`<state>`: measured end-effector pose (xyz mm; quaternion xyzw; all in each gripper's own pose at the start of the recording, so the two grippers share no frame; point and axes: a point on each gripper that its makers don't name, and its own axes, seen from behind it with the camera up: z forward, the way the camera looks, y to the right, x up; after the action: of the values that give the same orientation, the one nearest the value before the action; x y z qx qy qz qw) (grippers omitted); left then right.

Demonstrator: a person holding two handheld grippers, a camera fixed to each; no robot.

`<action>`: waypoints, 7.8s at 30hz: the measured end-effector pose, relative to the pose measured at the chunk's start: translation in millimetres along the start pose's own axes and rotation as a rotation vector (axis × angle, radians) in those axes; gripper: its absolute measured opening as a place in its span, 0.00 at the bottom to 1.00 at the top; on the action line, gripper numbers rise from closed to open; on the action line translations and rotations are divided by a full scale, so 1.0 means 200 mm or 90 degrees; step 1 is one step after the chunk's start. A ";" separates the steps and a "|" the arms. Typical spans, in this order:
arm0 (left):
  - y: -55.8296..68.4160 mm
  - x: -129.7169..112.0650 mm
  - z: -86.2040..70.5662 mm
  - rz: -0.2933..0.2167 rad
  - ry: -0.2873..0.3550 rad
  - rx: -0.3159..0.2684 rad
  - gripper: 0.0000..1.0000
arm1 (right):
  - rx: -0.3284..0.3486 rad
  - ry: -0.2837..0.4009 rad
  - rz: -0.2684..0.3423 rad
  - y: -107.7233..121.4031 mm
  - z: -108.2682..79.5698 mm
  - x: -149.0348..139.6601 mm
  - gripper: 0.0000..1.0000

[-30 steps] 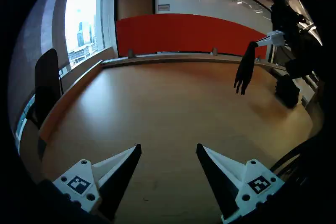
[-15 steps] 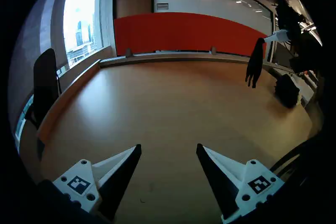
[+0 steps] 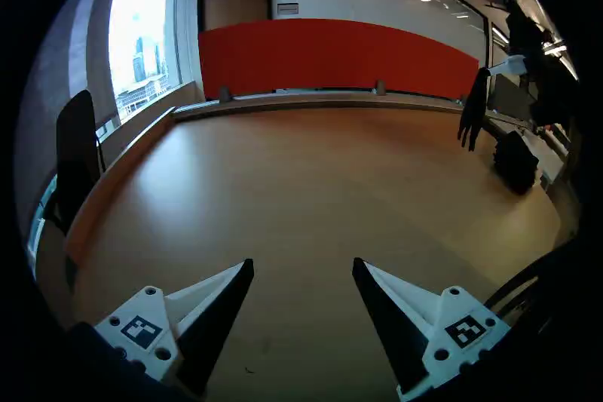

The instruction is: Fold towel

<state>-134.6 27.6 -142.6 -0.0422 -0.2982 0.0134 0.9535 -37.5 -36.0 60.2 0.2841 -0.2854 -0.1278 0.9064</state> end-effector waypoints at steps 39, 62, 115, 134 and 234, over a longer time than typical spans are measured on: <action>0.09 0.07 0.04 0.018 -0.015 0.004 0.98 | -0.143 -0.065 0.068 0.87 -0.33 -0.30 0.03; 0.16 0.10 0.05 0.032 -0.010 -0.016 0.98 | -0.175 -0.087 0.106 0.90 -0.57 -0.52 0.03; 0.11 0.07 0.02 0.046 -0.020 -0.012 0.98 | -0.276 -0.253 0.286 0.90 -0.89 -1.55 0.03; 0.12 0.07 0.03 0.050 -0.023 -0.010 0.98 | -0.279 -0.291 0.306 0.88 -0.87 -1.71 0.03; 0.00 0.13 -0.02 -0.013 0.018 0.005 0.97 | -0.454 0.299 0.267 0.72 -0.92 -0.40 1.00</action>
<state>-111.6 28.7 -130.7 -0.0356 -0.2852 0.0045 0.9578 16.3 193.8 -15.0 -0.0876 -0.0624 0.0353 0.9936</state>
